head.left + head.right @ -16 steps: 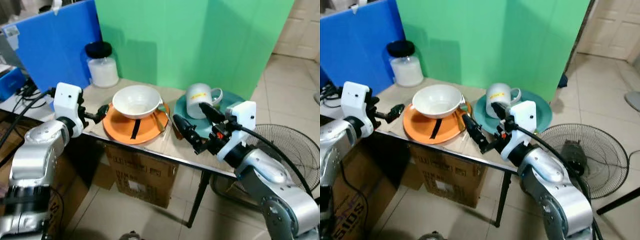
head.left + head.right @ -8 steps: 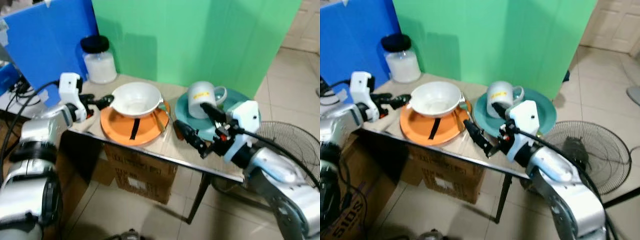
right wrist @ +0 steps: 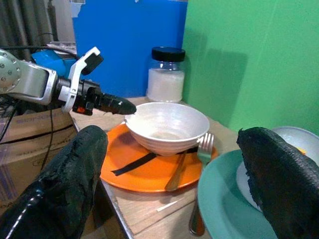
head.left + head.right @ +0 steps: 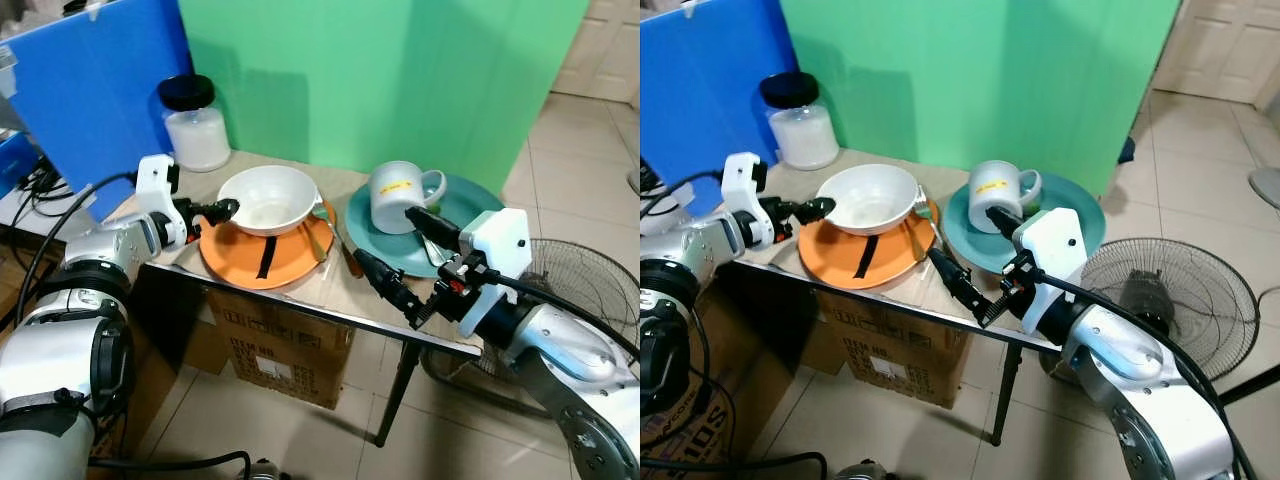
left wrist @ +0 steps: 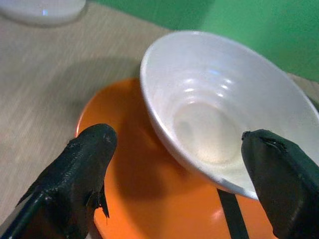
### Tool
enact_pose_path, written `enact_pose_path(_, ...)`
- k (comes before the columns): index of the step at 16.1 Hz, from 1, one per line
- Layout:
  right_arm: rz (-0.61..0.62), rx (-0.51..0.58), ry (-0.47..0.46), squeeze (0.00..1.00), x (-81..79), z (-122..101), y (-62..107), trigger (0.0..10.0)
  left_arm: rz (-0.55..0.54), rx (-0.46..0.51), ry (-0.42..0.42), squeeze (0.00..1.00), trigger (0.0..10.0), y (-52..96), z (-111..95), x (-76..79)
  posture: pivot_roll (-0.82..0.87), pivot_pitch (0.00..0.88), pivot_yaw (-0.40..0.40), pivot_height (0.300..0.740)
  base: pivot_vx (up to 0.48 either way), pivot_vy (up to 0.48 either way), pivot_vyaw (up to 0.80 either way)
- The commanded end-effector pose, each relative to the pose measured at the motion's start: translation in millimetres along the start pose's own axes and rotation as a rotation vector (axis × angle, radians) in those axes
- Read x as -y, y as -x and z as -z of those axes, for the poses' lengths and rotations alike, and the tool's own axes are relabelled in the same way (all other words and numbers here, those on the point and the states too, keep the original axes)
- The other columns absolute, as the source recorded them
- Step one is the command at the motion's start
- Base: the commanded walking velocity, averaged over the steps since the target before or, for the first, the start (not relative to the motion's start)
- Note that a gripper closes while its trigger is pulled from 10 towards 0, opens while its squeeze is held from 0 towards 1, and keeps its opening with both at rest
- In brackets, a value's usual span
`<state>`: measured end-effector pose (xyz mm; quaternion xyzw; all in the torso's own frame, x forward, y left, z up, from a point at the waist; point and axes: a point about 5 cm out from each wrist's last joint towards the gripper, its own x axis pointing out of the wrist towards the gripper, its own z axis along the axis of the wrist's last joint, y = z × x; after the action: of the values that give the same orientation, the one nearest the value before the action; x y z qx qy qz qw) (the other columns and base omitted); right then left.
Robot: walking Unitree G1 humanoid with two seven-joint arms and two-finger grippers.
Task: Setting the table
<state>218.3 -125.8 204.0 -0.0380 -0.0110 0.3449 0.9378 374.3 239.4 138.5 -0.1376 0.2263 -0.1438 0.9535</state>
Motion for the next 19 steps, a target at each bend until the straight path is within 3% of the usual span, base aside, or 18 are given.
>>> enact_pose_path(1, -0.005, -0.01, 0.012, 0.0, -1.5, -2.3, 2.7, 10.0, -0.02, 0.04, 0.037, 0.0, 10.0, -1.5, -9.3, 2.5, -0.03, 0.0, 0.066, 0.74, 0.0, 0.0, 0.0)
enact_pose_path(6, -0.026, -0.038, 0.025, 0.0, -5.7, -2.6, 8.6, 10.0, -0.084, 0.039, 0.143, 0.0, 10.0, -4.3, -2.7, 1.2, -0.06, 0.0, 0.064, 0.74, 0.0, 0.0, 0.0)
enact_pose_path(7, -0.036, -0.045, 0.026, 0.0, -7.1, -2.6, 9.2, 10.0, -0.09, 0.038, 0.155, 0.0, 8.8, -4.7, -1.6, 1.3, -0.06, 0.0, 0.064, 0.74, 0.0, 0.0, 0.0)
enact_pose_path(8, -0.056, -0.051, 0.024, 0.0, -9.5, -2.4, 10.2, 10.0, -0.094, 0.03, 0.165, 0.0, 6.2, -5.2, -0.1, 1.6, -0.06, 0.0, 0.064, 0.74, 0.0, 0.0, 0.0)
enact_pose_path(9, -0.124, -0.08, 0.03, 0.0, -15.1, -0.7, 12.5, 10.0, -0.104, 0.017, 0.169, 0.0, 1.1, -5.6, 1.9, 1.5, -0.06, 0.0, 0.066, 0.74, 0.0, 0.0, 0.0)
enact_pose_path(10, -0.187, -0.112, 0.038, 0.0, -19.5, 1.4, 15.3, 10.0, -0.112, 0.014, 0.174, 0.0, 0.0, -5.8, 2.8, 1.4, -0.06, 0.0, 0.067, 0.74, 0.0, 0.0, 0.0)
enact_pose_path(19, -0.262, -0.157, 0.042, 0.0, -22.8, 3.6, 19.2, 10.0, -0.118, 0.0, 0.225, 0.0, 0.0, -7.3, 8.5, 2.5, -0.06, 0.0, 0.066, 0.74, 0.0, 0.0, 0.0)
